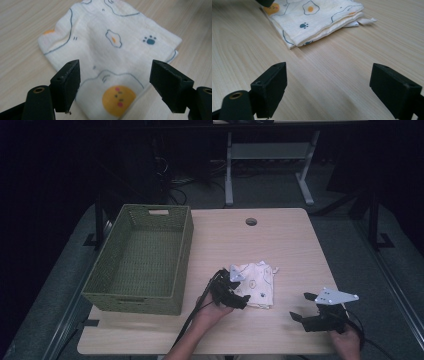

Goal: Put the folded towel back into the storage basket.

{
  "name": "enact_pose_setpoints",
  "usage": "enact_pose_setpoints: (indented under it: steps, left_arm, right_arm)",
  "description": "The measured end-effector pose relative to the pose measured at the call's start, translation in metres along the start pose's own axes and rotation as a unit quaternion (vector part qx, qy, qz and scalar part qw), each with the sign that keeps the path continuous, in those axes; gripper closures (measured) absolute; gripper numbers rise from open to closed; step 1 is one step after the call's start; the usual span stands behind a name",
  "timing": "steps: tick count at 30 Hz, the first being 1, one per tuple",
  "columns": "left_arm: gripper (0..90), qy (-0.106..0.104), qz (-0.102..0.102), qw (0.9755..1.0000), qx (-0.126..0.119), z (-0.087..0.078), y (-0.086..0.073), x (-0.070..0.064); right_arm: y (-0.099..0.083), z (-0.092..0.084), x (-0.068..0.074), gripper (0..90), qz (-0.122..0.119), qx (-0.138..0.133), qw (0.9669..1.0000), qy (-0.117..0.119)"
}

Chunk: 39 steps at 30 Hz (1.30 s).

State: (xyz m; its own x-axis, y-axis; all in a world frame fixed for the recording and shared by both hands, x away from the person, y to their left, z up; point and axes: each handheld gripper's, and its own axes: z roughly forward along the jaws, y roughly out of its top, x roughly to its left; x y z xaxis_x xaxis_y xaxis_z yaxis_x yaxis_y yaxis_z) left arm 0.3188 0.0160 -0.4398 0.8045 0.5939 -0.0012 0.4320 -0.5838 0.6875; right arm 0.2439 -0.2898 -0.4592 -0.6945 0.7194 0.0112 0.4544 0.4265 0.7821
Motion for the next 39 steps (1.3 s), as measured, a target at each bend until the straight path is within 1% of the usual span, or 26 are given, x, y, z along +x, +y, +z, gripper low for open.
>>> enact_pose_setpoints:
  steps: [1,4,5,6,8,9,10,12,13,15,16,17,19,21,22,24,25,26,27,28,29,30,32,34,37,39]
  left_arm:
    - [26.2,0.000,0.000,1.0000,0.000,0.000,0.000,0.000]
    - [27.0,0.002,0.007,1.0000,0.006,0.007,0.012,0.002]
    - [27.5,0.002,0.007,1.0000,0.006,0.007,0.012,0.002]
    - [28.5,0.005,0.012,0.9998,0.014,0.011,0.017,0.002]
    - [28.6,0.008,0.016,0.9996,0.019,0.016,0.021,0.003]
    - [29.3,0.008,0.016,0.9996,0.019,0.016,0.021,0.003]
    - [29.7,0.008,0.017,0.9996,0.023,0.021,0.025,0.005]
    - [29.8,0.010,0.009,0.9996,0.026,0.026,0.028,0.007]
    - [29.8,0.010,0.009,0.9996,0.026,0.026,0.028,0.007]
    - [30.9,0.009,0.002,0.9996,0.026,0.030,0.029,0.009]
    - [31.0,0.009,0.002,0.9995,0.031,0.032,0.030,0.011]
    - [31.1,0.014,0.001,0.9993,0.033,0.036,0.030,0.012]
    - [31.7,0.011,-0.006,0.9992,0.039,0.041,0.031,0.012]
    - [32.0,0.011,-0.004,0.9991,0.040,0.043,0.032,0.012]
    - [32.0,0.010,-0.003,0.9990,0.044,0.046,0.032,0.012]
    - [34.1,0.014,0.005,0.9987,0.049,0.051,0.033,0.009]
    - [35.1,0.014,0.005,0.9987,0.049,0.051,0.033,0.009]
    - [37.5,0.020,0.012,0.9982,0.056,0.054,0.033,0.008]
    - [38.8,0.017,0.009,0.9982,0.056,0.056,0.032,0.008]
    - [40.0,0.014,0.002,0.9984,0.054,0.056,0.032,0.009]
    - [41.2,0.014,0.002,0.9984,0.054,0.056,0.032,0.009]
    - [43.0,0.016,-0.003,0.9984,0.055,0.056,0.032,0.009]
    - [44.4,0.016,-0.002,0.9983,0.056,0.056,0.033,0.009]
    - [50.2,0.016,-0.005,0.9981,0.059,0.055,0.033,0.010]
    - [54.7,0.017,-0.009,0.9979,0.061,0.054,0.032,0.012]
    - [57.7,0.017,-0.008,0.9979,0.062,0.054,0.033,0.012]
  right_arm:
    - [0.000,0.000,0.000,14.0,0.000,0.000,1.0000,0.000]
    - [0.000,0.000,0.001,14.0,-0.005,-0.001,1.0000,-0.002]
    - [0.001,0.000,0.001,14.0,-0.007,-0.003,1.0000,-0.003]
    - [0.001,-0.001,0.002,14.0,-0.007,-0.005,1.0000,-0.003]
    - [0.001,-0.001,0.002,14.0,-0.006,-0.005,1.0000,-0.002]
    - [0.001,-0.001,0.002,14.0,-0.006,-0.005,1.0000,-0.002]
    - [0.001,-0.002,0.002,14.0,-0.007,-0.007,0.9999,-0.003]
    - [0.001,-0.002,0.002,14.0,-0.007,-0.008,0.9999,-0.002]
    - [0.001,-0.002,0.002,14.0,-0.007,-0.008,0.9999,-0.002]
    - [0.001,-0.002,0.002,14.0,-0.007,-0.008,0.9999,-0.004]
    - [0.001,-0.003,0.003,14.0,-0.011,-0.008,0.9999,-0.005]
    - [0.001,-0.003,0.003,14.0,-0.012,-0.009,0.9999,-0.005]
    - [0.002,-0.003,0.003,13.9,-0.011,-0.008,0.9999,-0.004]
    - [0.002,-0.002,0.003,14.0,-0.011,-0.008,0.9999,-0.004]
    - [0.002,-0.002,0.003,14.0,-0.012,-0.008,0.9999,-0.005]
    - [0.002,-0.002,0.004,14.0,-0.012,-0.008,0.9999,-0.004]
    - [0.002,-0.003,0.004,14.0,-0.012,-0.009,0.9999,-0.004]
    - [0.002,-0.003,0.004,13.9,-0.012,-0.010,0.9999,-0.005]
    - [0.002,-0.003,0.004,14.0,-0.010,-0.011,0.9999,-0.006]
    - [0.002,-0.003,0.004,14.0,-0.010,-0.011,0.9999,-0.006]
    - [0.002,-0.003,0.004,14.0,-0.010,-0.011,0.9999,-0.006]
    - [0.002,-0.004,0.004,14.0,-0.011,-0.012,0.9998,-0.008]
    - [0.002,-0.004,0.004,14.0,-0.012,-0.012,0.9998,-0.008]
    - [0.002,-0.004,0.005,14.0,-0.013,-0.012,0.9998,-0.011]
    - [0.003,-0.004,0.006,13.9,-0.016,-0.014,0.9997,-0.014]
    - [0.003,-0.004,0.007,14.0,-0.016,-0.014,0.9997,-0.014]
